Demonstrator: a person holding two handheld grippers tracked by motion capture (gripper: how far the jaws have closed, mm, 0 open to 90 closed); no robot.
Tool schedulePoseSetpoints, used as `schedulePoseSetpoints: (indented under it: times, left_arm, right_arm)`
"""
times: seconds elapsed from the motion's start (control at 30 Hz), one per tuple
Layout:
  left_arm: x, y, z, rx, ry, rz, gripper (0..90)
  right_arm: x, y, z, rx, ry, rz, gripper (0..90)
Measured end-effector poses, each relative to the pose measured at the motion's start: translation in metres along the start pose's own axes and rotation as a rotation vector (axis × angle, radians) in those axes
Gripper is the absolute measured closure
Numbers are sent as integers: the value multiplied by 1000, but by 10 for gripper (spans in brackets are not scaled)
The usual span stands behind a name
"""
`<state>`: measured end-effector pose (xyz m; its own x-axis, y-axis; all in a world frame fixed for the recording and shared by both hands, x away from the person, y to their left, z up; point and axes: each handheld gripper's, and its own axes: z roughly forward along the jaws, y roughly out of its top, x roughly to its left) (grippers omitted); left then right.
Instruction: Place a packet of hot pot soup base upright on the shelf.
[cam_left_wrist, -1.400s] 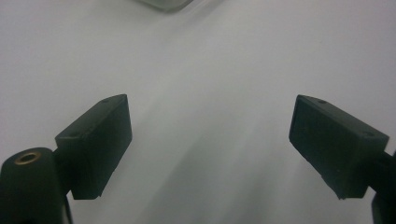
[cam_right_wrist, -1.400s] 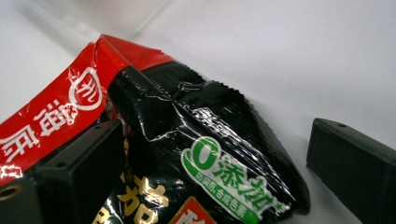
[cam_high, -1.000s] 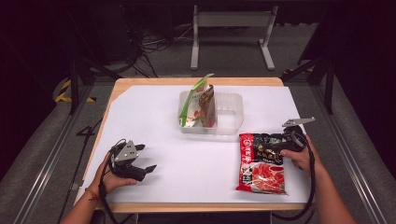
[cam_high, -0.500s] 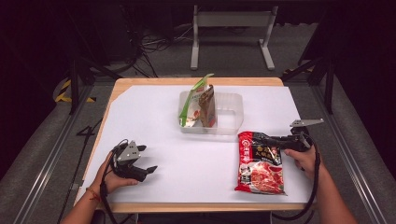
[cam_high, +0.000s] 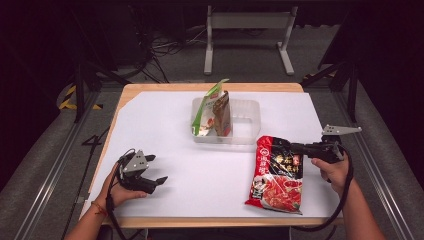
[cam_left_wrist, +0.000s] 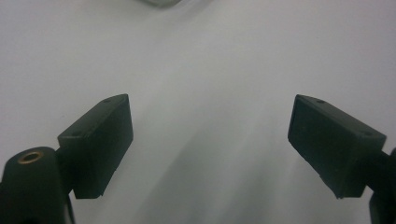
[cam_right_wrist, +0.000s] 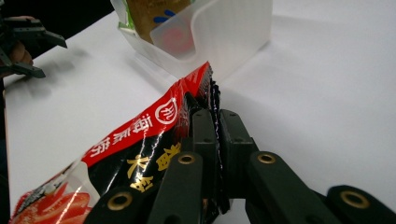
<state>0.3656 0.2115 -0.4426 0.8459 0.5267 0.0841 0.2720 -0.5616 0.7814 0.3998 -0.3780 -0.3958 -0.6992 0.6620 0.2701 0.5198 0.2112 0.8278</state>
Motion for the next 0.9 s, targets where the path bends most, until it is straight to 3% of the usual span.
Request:
schedulePoseSetpoints:
  times: [0.47, 0.67, 0.9]
  left_arm:
    - [2, 0, -5, -21, 7, -13, 147]
    - [3, 1, -8, -39, 6, -26, 147]
    - [4, 1, -10, -54, 8, -36, 147]
  right_arm:
    - [63, 37, -20, -79, -20, -134, 873]
    - [86, 49, -22, -104, -20, -177, 875]
    - [102, 61, -23, -133, -63, -223, 878]
